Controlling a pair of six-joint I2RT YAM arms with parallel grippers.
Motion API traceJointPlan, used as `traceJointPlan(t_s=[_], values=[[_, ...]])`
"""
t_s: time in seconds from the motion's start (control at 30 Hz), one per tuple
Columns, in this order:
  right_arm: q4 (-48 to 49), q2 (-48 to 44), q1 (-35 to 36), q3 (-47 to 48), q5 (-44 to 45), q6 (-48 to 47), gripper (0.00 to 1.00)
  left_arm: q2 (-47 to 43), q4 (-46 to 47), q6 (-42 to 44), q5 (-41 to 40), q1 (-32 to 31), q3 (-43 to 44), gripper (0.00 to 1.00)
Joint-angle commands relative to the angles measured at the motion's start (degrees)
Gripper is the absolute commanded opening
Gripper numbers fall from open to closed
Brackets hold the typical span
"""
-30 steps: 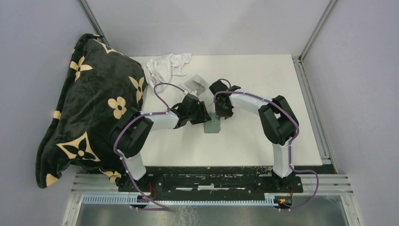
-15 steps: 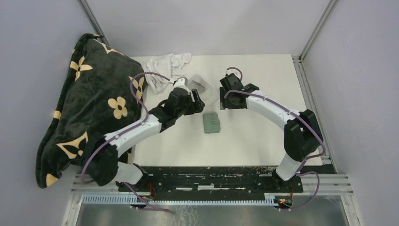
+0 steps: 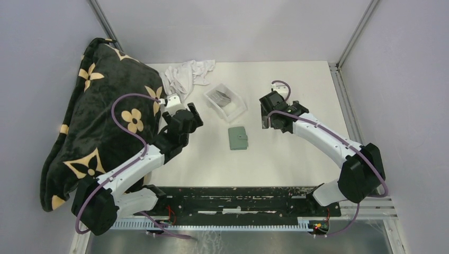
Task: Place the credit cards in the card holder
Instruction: Reset both arms
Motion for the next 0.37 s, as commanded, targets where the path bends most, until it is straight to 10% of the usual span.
traceJointPlan(t_s=[0.0,0.33], values=[[-4.65,-2.14,-0.25,3.66,7.55,0.36,1.0,-1.54,2.73,4.95,-6.94,0.29,-2.35,0.84],[3.48,-12.14,-0.36,-3.13,7.14,-2.67,0.99,-1.97,1.92,4.33,-6.69,0.41,-3.46,0.87]])
